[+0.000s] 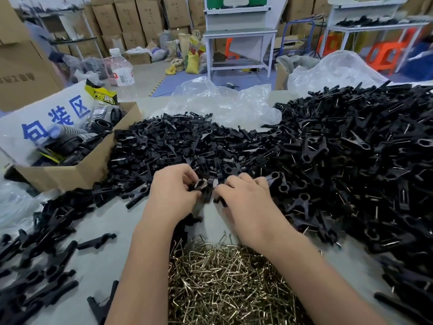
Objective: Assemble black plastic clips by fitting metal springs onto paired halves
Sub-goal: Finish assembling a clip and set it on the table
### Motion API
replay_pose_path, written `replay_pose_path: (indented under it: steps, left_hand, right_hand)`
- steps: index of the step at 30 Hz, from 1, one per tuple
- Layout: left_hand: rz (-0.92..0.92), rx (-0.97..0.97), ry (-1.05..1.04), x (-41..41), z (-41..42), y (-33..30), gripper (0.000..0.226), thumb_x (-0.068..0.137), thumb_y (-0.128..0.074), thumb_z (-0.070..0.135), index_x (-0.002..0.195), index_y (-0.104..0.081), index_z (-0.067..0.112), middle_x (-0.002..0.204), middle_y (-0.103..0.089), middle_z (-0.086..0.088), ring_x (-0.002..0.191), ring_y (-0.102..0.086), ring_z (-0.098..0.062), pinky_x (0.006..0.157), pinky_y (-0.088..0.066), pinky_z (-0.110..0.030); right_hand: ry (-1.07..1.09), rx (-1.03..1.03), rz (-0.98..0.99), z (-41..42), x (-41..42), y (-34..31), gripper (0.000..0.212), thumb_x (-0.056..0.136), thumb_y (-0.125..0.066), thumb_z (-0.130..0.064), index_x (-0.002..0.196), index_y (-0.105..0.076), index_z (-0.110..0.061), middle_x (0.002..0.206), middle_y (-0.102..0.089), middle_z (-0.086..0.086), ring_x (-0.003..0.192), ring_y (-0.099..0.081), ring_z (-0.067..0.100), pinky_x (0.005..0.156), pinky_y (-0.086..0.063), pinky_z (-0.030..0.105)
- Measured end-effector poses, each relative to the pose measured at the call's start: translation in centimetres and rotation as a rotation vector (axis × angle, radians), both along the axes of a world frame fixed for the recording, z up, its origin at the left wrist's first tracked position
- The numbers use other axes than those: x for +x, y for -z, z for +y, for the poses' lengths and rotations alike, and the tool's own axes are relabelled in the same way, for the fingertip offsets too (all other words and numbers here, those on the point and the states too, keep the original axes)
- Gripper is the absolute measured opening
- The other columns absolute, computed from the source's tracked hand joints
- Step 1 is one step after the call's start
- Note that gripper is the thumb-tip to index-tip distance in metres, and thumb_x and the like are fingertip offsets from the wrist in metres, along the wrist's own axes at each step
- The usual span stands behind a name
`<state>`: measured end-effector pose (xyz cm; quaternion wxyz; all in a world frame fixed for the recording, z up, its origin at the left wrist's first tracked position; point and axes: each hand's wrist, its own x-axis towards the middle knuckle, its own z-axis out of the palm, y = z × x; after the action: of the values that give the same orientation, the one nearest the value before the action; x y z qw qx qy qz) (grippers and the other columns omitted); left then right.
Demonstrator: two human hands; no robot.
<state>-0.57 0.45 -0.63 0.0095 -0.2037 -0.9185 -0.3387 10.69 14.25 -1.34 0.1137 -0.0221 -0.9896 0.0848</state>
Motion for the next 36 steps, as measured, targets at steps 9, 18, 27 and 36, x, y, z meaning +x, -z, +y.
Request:
replay_pose_path:
  steps: [9, 18, 27, 36]
  left_hand:
    - [-0.08, 0.058, -0.061, -0.4, -0.5, -0.5, 0.018, 0.078, -0.089, 0.013, 0.072, -0.075, 0.023, 0.059, -0.066, 0.011, 0.061, -0.06, 0.014, 0.052, -0.04, -0.001]
    - [0.016, 0.351, -0.023, -0.1, -0.1, -1.0, 0.017, 0.095, -0.069, 0.012, 0.083, -0.067, 0.023, 0.078, -0.075, 0.007, 0.073, -0.071, -0.004, 0.068, -0.054, -0.025]
    - [-0.252, 0.684, 0.076, 0.7, 0.5, -1.5, 0.009, 0.107, -0.056, 0.018, 0.101, -0.057, 0.011, 0.081, -0.078, -0.006, 0.065, -0.075, -0.024, 0.047, -0.049, -0.023]
    - [-0.467, 0.886, 0.121, 0.7, 0.8, -1.8, 0.008, 0.107, -0.053, 0.008, 0.112, -0.059, 0.009, 0.086, -0.078, -0.008, 0.076, -0.077, -0.024, 0.056, -0.054, -0.02]
  right_hand:
    - [0.035, -0.432, 0.266, 0.8, 0.0, -0.3, 0.043, 0.091, -0.067, -0.003, 0.127, -0.064, -0.027, 0.106, -0.058, -0.014, 0.089, -0.054, -0.001, 0.084, -0.049, 0.015]
    - [0.15, -1.13, 0.323, 1.5, -0.3, -0.4, 0.031, 0.093, -0.069, -0.004, 0.106, -0.076, -0.031, 0.081, -0.071, -0.007, 0.076, -0.078, 0.01, 0.066, -0.061, 0.029]
    - [0.071, -1.386, 0.253, 2.4, -0.4, -0.3, 0.045, 0.083, -0.083, -0.001, 0.119, -0.075, -0.026, 0.109, -0.074, 0.008, 0.095, -0.076, 0.01, 0.088, -0.058, 0.022]
    - [0.109, -1.42, 0.325, 2.7, -0.4, -0.4, 0.011, 0.1, -0.068, -0.017, 0.099, -0.079, -0.018, 0.078, -0.068, 0.01, 0.067, -0.061, 0.012, 0.054, -0.052, 0.024]
